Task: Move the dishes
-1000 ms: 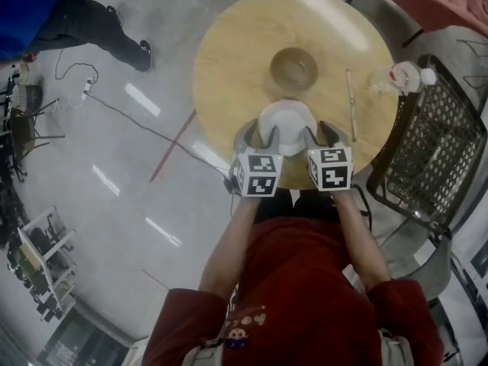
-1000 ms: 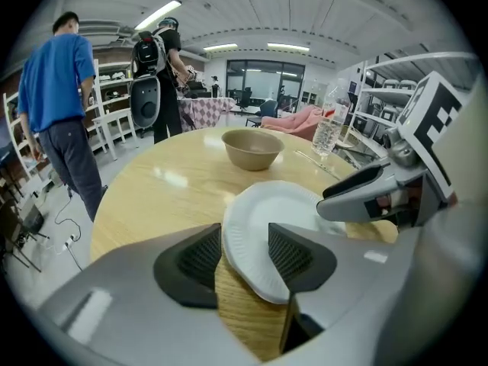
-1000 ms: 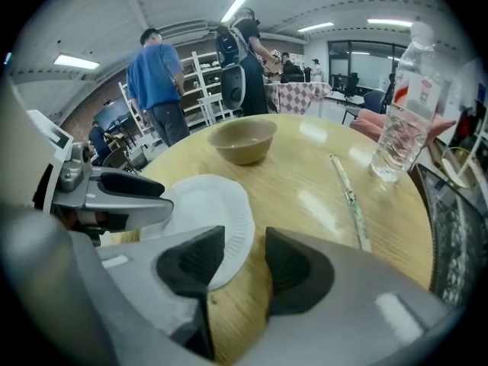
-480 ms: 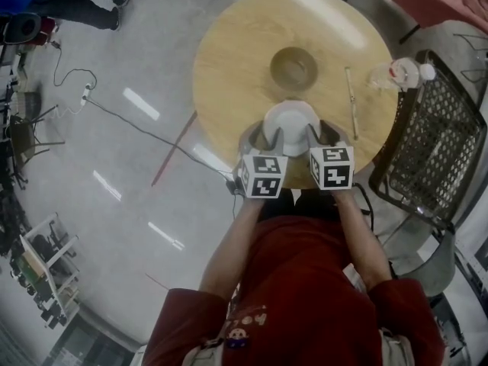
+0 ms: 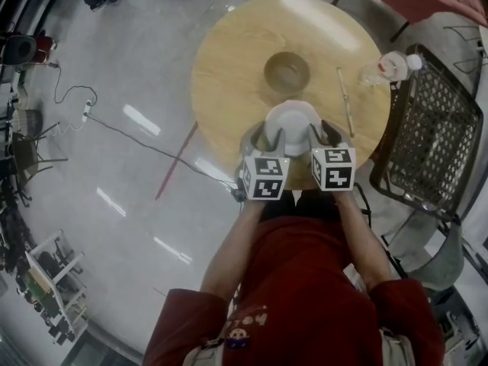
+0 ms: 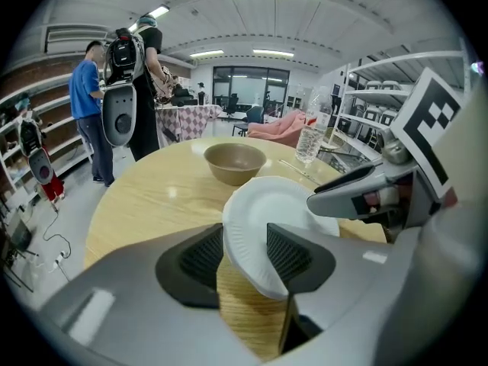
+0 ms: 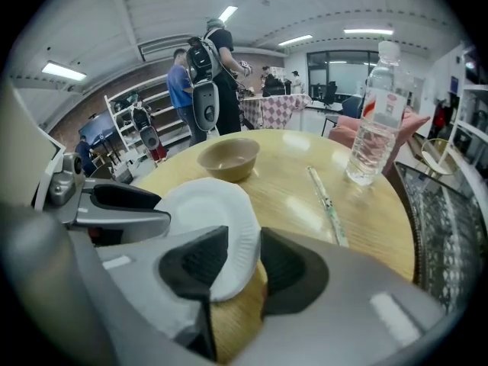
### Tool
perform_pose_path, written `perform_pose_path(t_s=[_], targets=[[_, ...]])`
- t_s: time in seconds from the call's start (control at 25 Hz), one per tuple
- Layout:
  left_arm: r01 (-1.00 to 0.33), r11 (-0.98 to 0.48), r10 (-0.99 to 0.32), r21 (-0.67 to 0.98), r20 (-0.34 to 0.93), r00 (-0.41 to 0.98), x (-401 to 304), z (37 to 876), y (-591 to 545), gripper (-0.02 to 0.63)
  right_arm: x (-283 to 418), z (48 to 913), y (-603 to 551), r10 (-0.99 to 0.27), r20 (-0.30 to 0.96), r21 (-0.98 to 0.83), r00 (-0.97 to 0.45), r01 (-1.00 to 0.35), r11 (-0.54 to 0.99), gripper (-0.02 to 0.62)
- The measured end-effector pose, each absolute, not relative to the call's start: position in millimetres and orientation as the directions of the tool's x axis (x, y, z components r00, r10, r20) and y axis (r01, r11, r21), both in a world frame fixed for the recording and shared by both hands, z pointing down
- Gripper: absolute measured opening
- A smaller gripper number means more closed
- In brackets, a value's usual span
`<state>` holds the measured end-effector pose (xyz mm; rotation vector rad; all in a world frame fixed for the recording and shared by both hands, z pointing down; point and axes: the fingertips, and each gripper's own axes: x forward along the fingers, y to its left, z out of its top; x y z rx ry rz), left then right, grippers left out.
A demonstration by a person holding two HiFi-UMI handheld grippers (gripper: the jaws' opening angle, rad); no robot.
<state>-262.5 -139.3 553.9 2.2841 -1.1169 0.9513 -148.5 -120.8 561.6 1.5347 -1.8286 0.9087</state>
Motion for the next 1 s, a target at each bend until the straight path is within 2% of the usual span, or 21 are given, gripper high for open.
perform_pose_path(t_s=[0.52,1.0], targets=[[-0.732,-0.680,-0.500,0.054,0.696,0.516,-215.6,528.7,-137.1,0.192,-104.4,538.8,-106.2,-0.658,0.748,-0.139,-0.091,-0.990,-0.021,0.137],[-0.679,-0.734,-0.490,0.026,0.671,0.556,-119.5,516.7,-97.2,0.192,-13.3,533.4,-52.3,-0.706,0.707,-0.162,-0.039,-0.981,-0.109,0.137]])
